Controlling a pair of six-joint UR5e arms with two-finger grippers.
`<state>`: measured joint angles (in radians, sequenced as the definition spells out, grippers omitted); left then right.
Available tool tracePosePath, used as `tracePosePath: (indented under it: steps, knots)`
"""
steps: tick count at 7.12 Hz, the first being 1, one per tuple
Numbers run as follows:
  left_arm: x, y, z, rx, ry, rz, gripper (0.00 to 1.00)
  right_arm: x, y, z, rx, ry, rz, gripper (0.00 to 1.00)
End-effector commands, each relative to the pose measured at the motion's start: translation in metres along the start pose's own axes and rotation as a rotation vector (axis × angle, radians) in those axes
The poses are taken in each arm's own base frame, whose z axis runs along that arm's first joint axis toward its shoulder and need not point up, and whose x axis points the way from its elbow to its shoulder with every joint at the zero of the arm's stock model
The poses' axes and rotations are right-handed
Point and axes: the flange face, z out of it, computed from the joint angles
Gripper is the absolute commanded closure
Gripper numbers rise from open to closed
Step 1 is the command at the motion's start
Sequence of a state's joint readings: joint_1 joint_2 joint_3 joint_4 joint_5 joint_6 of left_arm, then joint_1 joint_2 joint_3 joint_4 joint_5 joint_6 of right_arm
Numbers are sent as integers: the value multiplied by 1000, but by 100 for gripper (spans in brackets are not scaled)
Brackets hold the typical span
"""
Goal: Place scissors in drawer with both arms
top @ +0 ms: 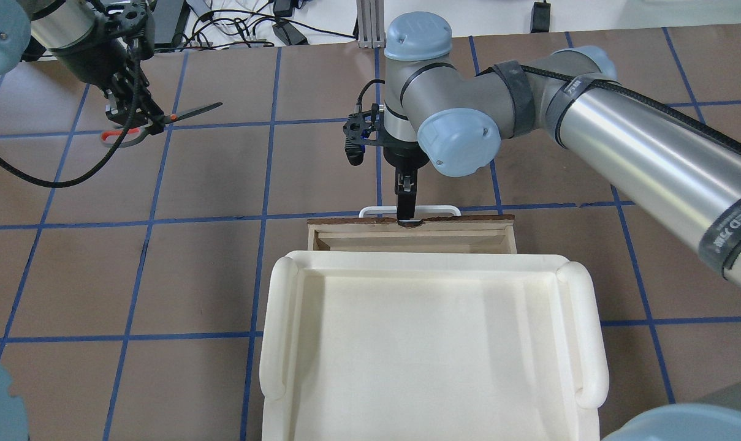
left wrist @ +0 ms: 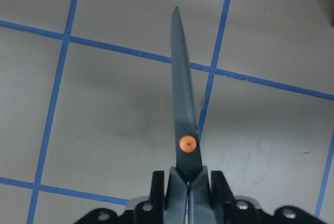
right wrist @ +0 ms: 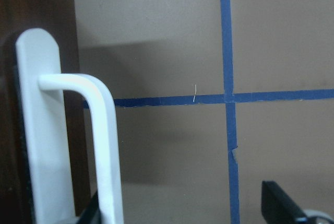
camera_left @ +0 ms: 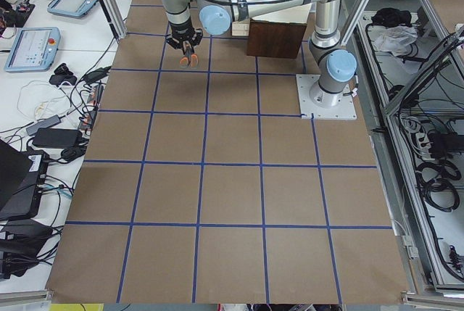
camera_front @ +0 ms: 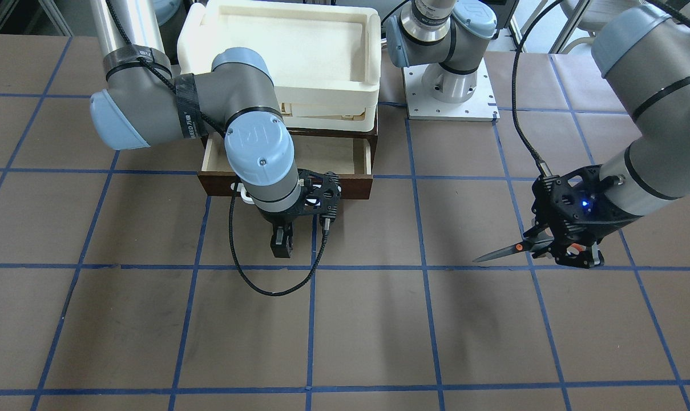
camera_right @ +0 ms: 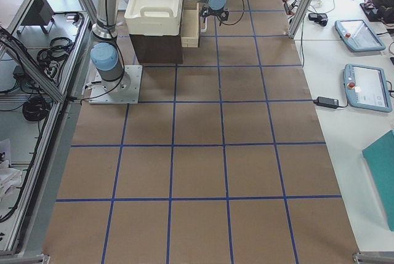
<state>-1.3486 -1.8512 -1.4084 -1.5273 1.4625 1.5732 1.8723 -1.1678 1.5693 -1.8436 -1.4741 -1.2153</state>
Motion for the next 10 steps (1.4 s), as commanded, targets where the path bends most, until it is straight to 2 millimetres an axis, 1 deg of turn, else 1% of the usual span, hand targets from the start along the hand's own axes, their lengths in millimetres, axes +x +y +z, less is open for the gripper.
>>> tracePosePath:
  steps: [1, 3, 4, 5, 6, 7, 8, 10]
  knots:
    - [7, -5, -8, 2, -2, 1, 77, 3, 0, 0, 5, 3, -5, 0]
    - [12, -6, -11, 3, 3, 0, 76, 5, 2, -4, 5, 12, -9, 0]
    - [12, -6, -11, 3, 4, -2, 77, 10, 0, -17, 16, 33, -10, 0]
    - [13, -9, -10, 3, 7, 3, 78, 13, -2, -24, 18, 39, -17, 0]
    - [14, -9, -11, 3, 8, 3, 80, 16, -2, -17, 12, 31, -16, 0]
    - [18, -10, -10, 5, 35, 1, 84, 17, -2, -15, 11, 28, -17, 0]
    - [28, -12, -14, 8, 69, -3, 85, 19, -3, -13, 11, 28, -17, 0]
    - [38, -14, -17, 22, 106, -17, 89, 25, 0, -15, 18, 36, -10, 0]
